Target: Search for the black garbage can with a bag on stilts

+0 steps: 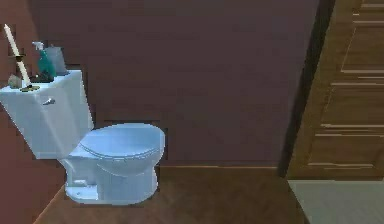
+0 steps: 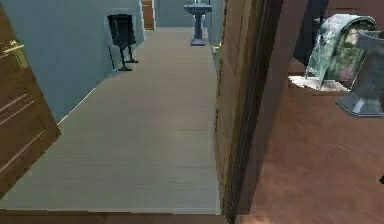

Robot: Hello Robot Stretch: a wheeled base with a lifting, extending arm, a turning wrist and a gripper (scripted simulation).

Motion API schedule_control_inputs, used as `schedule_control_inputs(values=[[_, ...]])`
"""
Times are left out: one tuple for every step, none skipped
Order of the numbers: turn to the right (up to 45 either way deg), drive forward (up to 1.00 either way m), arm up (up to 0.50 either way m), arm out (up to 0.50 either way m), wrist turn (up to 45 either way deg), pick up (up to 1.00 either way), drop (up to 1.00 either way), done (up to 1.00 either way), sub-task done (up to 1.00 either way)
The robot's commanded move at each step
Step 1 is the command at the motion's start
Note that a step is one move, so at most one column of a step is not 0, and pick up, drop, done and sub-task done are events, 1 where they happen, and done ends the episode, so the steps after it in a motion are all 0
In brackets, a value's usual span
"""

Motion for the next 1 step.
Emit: schedule_control_inputs(values=[[45.0, 0.0, 0.0, 0.0, 0.0, 0.0, 0.0, 0.0, 0.0]])
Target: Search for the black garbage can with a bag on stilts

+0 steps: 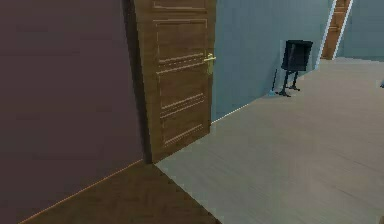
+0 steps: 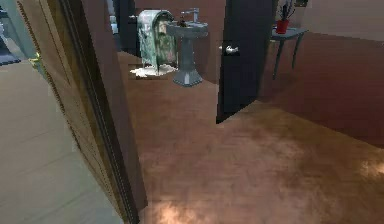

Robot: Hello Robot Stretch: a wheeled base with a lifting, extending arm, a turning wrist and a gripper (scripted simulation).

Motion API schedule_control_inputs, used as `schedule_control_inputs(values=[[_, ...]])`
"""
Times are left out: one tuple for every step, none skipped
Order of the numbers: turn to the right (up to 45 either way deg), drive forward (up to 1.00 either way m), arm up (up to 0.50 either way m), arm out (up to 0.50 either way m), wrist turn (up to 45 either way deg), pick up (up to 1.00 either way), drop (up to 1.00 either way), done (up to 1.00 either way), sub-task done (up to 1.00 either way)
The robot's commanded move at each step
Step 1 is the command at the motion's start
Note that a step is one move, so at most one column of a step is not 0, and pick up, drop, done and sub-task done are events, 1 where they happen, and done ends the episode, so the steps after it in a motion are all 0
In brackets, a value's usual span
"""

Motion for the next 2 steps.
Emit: schedule_control_inputs(values=[[15.0, 0.0, 0.0, 0.0, 0.0, 0.0, 0.0, 0.0, 0.0], [0.0, 0.65, 0.0, 0.0, 0.0, 0.0, 0.0, 0.0, 0.0]])
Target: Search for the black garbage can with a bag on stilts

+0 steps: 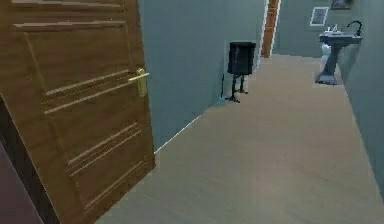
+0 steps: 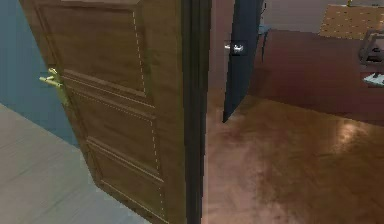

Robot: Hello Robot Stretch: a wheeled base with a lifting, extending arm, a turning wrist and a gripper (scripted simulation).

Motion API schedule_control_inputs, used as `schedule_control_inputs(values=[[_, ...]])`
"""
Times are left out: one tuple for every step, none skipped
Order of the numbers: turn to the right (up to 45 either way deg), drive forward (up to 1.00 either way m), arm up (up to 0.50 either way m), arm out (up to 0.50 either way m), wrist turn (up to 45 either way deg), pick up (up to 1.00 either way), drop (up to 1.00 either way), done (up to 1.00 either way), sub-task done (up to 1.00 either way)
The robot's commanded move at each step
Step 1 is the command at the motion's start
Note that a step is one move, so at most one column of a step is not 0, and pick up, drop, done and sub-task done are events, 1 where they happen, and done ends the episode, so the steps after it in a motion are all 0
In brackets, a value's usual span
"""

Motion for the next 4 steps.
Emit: schedule_control_inputs(values=[[21.0, 0.0, 0.0, 0.0, 0.0, 0.0, 0.0, 0.0, 0.0], [0.0, 1.0, 0.0, 0.0, 0.0, 0.0, 0.0, 0.0, 0.0], [0.0, 1.0, 0.0, 0.0, 0.0, 0.0, 0.0, 0.0, 0.0], [6.0, 0.0, 0.0, 0.0, 0.0, 0.0, 0.0, 0.0, 0.0]])
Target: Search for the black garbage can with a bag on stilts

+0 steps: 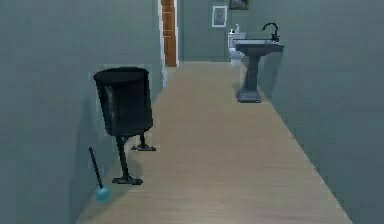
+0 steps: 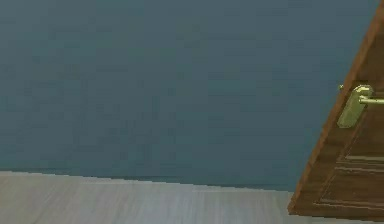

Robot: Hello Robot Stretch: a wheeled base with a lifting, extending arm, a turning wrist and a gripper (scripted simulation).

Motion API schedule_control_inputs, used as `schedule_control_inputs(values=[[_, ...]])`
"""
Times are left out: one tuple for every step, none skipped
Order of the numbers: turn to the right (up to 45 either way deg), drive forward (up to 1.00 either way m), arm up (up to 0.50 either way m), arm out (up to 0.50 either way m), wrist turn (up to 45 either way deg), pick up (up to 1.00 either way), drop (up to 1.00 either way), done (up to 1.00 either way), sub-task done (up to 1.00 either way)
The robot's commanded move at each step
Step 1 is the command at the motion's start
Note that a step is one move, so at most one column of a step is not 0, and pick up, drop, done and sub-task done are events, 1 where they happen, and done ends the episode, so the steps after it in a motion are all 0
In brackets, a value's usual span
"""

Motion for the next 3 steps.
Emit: schedule_control_inputs(values=[[0.0, 0.7, 0.0, 0.0, 0.0, 0.0, 0.0, 0.0, 0.0], [-27.0, 0.0, 0.0, 0.0, 0.0, 0.0, 0.0, 0.0, 0.0], [0.0, 0.0, 0.0, 0.0, 0.0, 0.0, 0.0, 1.0, 0.0]])
